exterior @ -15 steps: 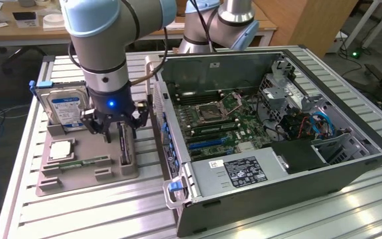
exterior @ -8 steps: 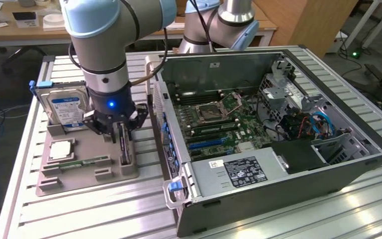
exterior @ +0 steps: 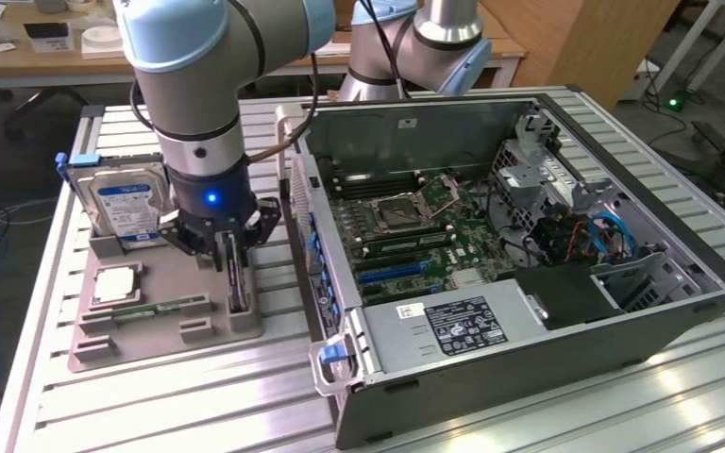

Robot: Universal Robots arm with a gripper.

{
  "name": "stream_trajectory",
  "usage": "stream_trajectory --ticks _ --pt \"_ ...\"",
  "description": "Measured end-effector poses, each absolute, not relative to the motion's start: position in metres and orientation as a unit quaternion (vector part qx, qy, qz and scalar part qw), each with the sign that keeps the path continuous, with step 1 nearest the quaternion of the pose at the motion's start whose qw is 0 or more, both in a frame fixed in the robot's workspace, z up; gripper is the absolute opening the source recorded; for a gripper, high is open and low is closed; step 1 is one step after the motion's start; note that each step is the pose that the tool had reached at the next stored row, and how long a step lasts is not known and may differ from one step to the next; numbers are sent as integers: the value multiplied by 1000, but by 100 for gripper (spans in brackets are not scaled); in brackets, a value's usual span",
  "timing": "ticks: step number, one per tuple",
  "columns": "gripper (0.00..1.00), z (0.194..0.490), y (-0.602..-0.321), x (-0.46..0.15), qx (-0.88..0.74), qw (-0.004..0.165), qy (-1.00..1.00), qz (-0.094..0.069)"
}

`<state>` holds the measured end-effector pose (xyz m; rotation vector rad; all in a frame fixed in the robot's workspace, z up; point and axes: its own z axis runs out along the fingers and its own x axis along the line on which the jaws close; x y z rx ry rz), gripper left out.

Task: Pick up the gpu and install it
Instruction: 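Pick up the gpu and move the gpu toward the slot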

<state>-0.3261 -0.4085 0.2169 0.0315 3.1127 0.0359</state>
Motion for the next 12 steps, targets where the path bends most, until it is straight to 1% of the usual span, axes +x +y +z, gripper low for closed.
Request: stream_trajectory --ticks 12 --pt "39 216 -409 -324 10 14 1000 11"
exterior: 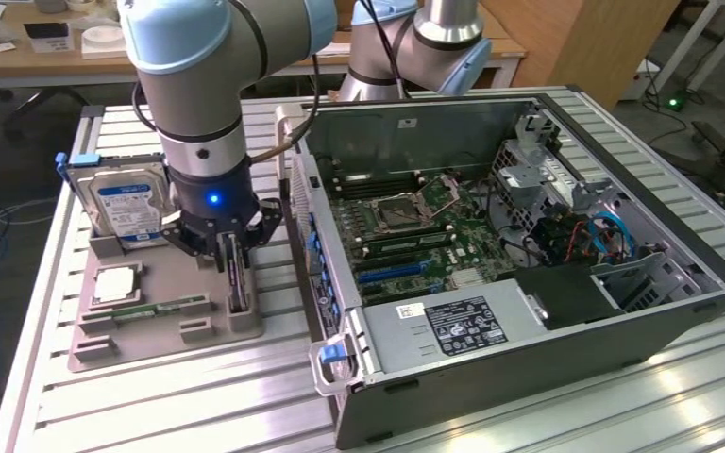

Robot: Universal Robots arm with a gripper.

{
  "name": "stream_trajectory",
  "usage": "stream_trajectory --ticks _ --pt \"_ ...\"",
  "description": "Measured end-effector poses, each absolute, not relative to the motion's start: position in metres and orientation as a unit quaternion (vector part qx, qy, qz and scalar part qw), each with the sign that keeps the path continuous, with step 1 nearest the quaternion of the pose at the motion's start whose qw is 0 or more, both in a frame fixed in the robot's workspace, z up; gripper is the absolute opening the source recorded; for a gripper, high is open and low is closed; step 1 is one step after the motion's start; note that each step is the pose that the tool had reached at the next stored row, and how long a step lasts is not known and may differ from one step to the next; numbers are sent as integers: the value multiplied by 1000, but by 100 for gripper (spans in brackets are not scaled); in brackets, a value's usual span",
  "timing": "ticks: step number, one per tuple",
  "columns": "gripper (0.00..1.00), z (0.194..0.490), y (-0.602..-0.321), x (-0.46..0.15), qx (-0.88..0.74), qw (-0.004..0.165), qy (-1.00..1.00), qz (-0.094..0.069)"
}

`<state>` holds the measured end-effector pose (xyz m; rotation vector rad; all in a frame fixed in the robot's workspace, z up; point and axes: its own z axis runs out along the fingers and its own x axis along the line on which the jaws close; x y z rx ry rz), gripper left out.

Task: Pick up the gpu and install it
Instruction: 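Pick up the gpu and move the gpu toward the slot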

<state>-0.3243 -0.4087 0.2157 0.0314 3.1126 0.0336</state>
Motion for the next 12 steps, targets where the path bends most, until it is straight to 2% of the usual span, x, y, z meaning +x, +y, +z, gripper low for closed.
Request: stream_trajectory --ticks 6,7,12 --pt "37 216 -409 -324 10 14 1000 11" --pt "30 216 -409 -324 10 14 1000 11" --pt "30 216 -409 -324 10 14 1000 11"
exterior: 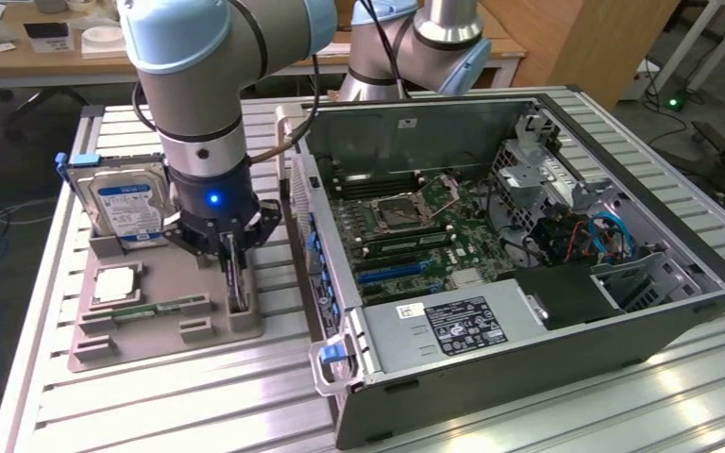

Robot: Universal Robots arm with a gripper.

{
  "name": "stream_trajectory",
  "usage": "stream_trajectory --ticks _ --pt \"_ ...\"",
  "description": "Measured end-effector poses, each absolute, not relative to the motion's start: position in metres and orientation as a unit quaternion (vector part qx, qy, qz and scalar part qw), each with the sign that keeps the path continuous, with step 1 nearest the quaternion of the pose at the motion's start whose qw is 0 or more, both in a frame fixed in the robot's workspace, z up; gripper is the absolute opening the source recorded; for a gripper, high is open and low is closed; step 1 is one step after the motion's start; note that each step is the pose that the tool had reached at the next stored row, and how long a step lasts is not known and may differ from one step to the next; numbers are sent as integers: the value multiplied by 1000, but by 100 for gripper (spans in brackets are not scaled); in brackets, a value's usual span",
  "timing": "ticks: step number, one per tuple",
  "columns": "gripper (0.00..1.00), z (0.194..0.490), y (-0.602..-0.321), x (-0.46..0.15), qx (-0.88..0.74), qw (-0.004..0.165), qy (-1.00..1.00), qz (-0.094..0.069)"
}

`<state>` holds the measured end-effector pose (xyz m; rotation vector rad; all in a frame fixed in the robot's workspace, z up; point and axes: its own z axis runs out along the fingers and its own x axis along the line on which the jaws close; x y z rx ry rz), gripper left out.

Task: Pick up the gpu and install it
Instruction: 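Pick up the gpu and move the gpu toward the slot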

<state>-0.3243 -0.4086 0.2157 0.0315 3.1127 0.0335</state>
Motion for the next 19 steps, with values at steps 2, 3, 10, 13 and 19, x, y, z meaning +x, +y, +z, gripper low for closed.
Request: stream_trajectory --ticks 2,3,10,13,19 --pt "29 216 -409 -324 10 14 1000 11" --pt "27 216 -409 -324 10 14 1000 11" --pt "27 216 -409 -324 10 14 1000 11" --pt "27 216 -409 -324 10 14 1000 11" --pt "27 231 -409 -324 10 14 1000 16"
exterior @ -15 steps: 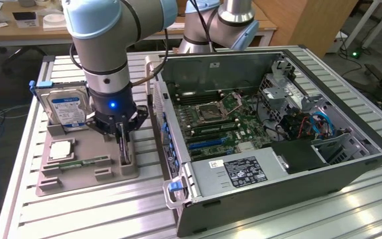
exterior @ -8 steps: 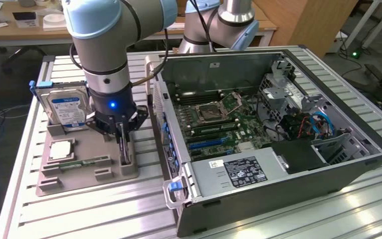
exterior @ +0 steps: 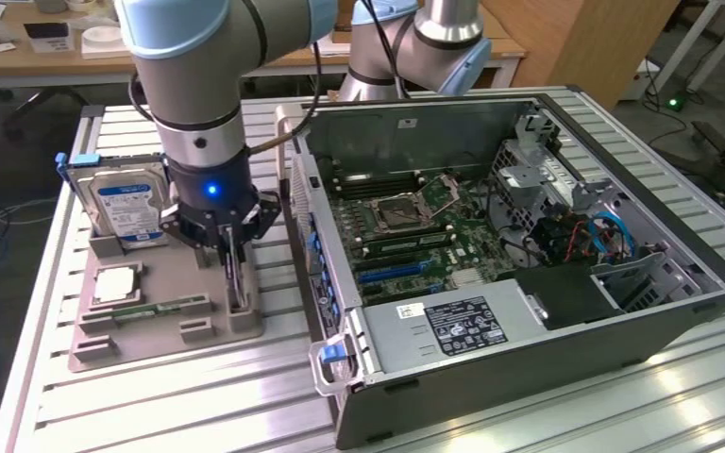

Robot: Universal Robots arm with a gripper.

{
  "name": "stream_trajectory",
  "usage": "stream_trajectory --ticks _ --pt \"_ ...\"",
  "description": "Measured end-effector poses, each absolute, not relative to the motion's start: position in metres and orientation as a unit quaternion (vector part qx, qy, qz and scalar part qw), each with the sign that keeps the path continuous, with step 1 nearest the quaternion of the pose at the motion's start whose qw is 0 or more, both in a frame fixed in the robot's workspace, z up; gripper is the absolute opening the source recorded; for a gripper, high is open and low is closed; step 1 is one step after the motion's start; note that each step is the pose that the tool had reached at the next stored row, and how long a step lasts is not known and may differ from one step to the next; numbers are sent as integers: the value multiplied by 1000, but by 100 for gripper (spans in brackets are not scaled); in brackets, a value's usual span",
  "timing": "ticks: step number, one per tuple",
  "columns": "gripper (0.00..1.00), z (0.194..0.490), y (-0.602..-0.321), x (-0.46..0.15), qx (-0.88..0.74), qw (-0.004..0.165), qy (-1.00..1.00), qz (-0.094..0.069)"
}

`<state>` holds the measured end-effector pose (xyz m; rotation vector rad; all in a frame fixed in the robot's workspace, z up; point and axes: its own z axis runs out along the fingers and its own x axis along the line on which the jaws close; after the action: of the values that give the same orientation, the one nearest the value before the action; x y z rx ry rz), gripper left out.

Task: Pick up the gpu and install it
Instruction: 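Pick up the gpu and move the gpu toward the slot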

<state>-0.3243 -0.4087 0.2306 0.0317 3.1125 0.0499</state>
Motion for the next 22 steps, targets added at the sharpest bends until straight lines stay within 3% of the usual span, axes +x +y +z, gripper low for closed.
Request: stream_trajectory --ticks 14,22 --pt "27 265 -409 -324 11 14 999 41" --pt "27 276 -409 -324 11 14 999 45"
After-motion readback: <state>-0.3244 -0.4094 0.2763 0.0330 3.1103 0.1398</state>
